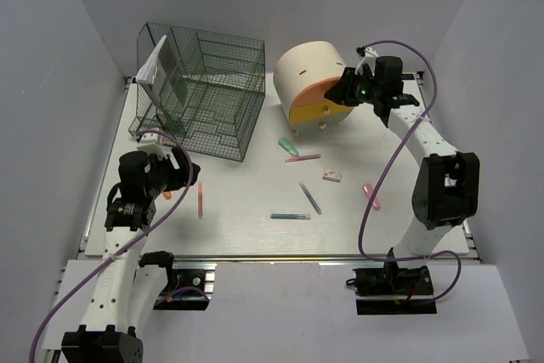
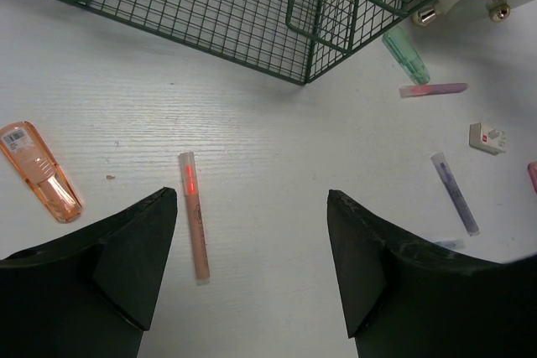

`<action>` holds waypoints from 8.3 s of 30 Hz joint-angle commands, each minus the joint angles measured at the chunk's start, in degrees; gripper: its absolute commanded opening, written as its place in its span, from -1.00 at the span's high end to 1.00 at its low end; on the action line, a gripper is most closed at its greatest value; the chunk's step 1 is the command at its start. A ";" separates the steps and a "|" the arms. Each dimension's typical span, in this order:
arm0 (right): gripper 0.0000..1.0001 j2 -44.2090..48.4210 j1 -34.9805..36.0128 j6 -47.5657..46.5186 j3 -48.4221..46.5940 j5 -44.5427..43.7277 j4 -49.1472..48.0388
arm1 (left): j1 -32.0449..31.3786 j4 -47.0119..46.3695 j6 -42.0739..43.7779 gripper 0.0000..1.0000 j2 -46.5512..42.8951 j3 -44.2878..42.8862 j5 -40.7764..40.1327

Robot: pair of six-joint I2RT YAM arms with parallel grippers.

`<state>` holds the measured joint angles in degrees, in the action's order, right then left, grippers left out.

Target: Organize the desk

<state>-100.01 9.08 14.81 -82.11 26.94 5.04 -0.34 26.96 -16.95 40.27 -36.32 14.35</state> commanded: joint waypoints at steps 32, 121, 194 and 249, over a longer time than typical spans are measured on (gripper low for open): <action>-0.32 29.15 -0.20 -52.99 29.80 18.75 15.58 | 0.25 -1.21 0.08 -0.65 -4.24 0.37 0.50; 0.60 11.86 7.35 -73.78 -5.26 -2.94 7.36 | 0.25 -1.47 0.25 -0.63 -4.41 0.90 0.42; 0.53 14.32 2.08 10.42 17.86 -21.93 -14.26 | 0.25 -1.65 0.25 -0.62 -5.12 0.90 0.42; -0.07 0.87 2.61 -10.33 11.53 -8.04 -12.95 | 0.25 -1.74 0.34 -0.63 -4.15 0.98 0.59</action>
<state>-98.26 11.33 5.15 -68.27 18.20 -8.51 -0.34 25.41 -16.95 35.97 -35.90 15.33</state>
